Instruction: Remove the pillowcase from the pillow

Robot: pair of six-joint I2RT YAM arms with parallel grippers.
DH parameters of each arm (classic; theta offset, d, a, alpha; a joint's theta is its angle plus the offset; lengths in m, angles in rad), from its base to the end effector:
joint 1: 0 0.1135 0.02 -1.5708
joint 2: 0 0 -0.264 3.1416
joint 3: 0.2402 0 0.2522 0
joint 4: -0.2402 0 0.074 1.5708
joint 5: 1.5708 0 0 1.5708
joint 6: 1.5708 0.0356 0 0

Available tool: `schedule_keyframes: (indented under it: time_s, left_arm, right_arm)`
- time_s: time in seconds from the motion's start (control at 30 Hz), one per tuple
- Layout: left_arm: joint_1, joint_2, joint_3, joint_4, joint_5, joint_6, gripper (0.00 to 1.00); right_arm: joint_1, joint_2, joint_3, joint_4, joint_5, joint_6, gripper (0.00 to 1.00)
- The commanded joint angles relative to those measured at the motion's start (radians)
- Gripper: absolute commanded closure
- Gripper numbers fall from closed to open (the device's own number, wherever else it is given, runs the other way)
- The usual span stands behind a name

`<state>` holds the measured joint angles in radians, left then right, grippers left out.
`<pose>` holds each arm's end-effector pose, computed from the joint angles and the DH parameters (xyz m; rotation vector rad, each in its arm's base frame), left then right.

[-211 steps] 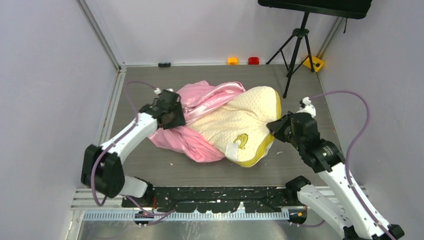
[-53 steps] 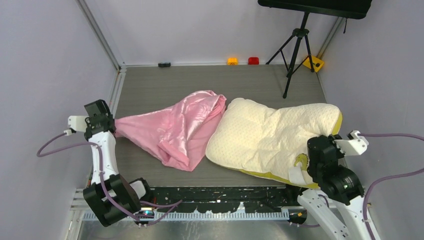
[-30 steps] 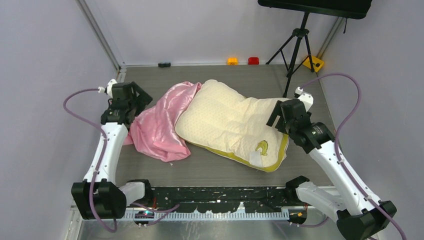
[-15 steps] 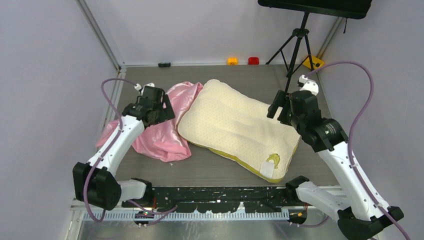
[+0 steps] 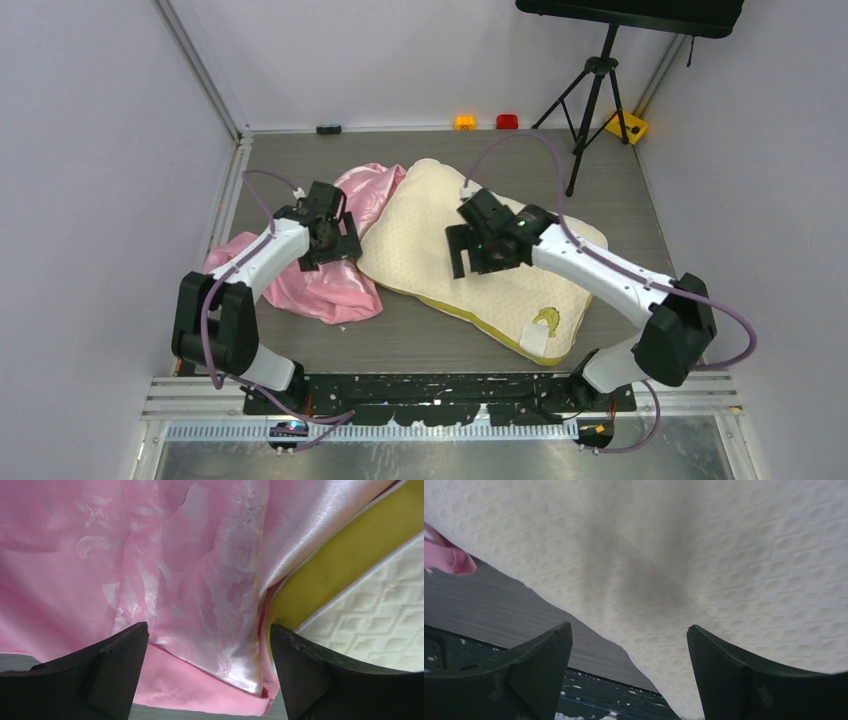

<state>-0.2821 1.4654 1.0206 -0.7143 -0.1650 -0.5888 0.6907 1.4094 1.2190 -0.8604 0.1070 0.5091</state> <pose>0.2733 -0.0731 0.2248 -0.4585 2.6612 -0.0354 0.2212 0.1779 0.2917 -0.2019 2.6322 0.2798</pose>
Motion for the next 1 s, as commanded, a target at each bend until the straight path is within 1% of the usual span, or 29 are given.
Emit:
schedule_keyframes:
  time_s: [0.0,0.07,0.13,0.23,0.3,0.37,0.43,0.47,0.5,0.53,0.6,0.63,0.73,0.83,0.9,0.97]
  left_arm:
    - [0.009,0.034,-0.025,0.058,0.025,-0.005,0.06]
    - [0.024,0.05,-0.039,0.079,0.058,-0.013,0.07]
    - [0.049,0.061,-0.053,0.107,0.099,-0.023,0.09]
    - [0.105,0.074,-0.084,0.155,0.193,-0.039,0.12]
    - [0.138,0.073,-0.104,0.188,0.228,-0.049,0.15]
    - [0.156,0.069,-0.117,0.201,0.23,-0.054,0.16]
    - [0.162,0.07,-0.122,0.203,0.213,-0.05,0.18]
    - [0.163,0.073,-0.12,0.202,0.199,-0.051,0.18]
    - [0.165,0.08,-0.12,0.198,0.182,-0.058,0.19]
    - [0.172,0.085,-0.122,0.193,0.174,-0.067,0.19]
    - [0.185,0.089,-0.131,0.197,0.172,-0.085,0.2]
    - [0.188,0.085,-0.136,0.2,0.144,-0.091,0.2]
    - [0.189,0.061,-0.145,0.2,0.123,-0.092,0.2]
    - [0.188,0.026,-0.141,0.17,0.074,-0.082,0.21]
    - [0.176,-0.006,-0.134,0.132,0.007,-0.088,0.19]
    - [0.141,-0.05,-0.132,0.104,-0.085,-0.091,0.14]
  right_arm:
    - [0.157,0.062,0.081,-0.015,0.119,-0.07,0.11]
    - [0.209,0.112,0.089,-0.006,0.176,-0.088,0.11]
    - [0.241,0.158,0.083,0.011,0.187,-0.11,0.11]
    - [0.258,0.217,0.055,0.055,0.172,-0.122,0.11]
    - [0.26,0.256,0.027,0.084,0.195,-0.118,0.11]
    - [0.259,0.294,-0.004,0.119,0.266,-0.097,0.11]
    - [0.257,0.316,-0.031,0.151,0.366,-0.044,0.11]
    - [0.253,0.326,-0.04,0.166,0.404,-0.018,0.12]
    - [0.246,0.333,-0.043,0.176,0.43,0.008,0.23]
    - [0.235,0.334,-0.039,0.178,0.456,0.04,0.43]
    - [0.205,0.304,-0.042,0.189,0.493,0.089,0.95]
    - [0.182,0.271,-0.05,0.197,0.498,0.11,0.99]
    - [0.079,0.111,-0.114,0.257,0.457,0.15,1.0]
    - [-0.018,-0.114,-0.185,0.349,0.413,0.166,1.0]
    - [-0.051,-0.232,-0.205,0.382,0.44,0.166,1.0]
    - [-0.065,-0.315,-0.202,0.392,0.486,0.161,1.0]
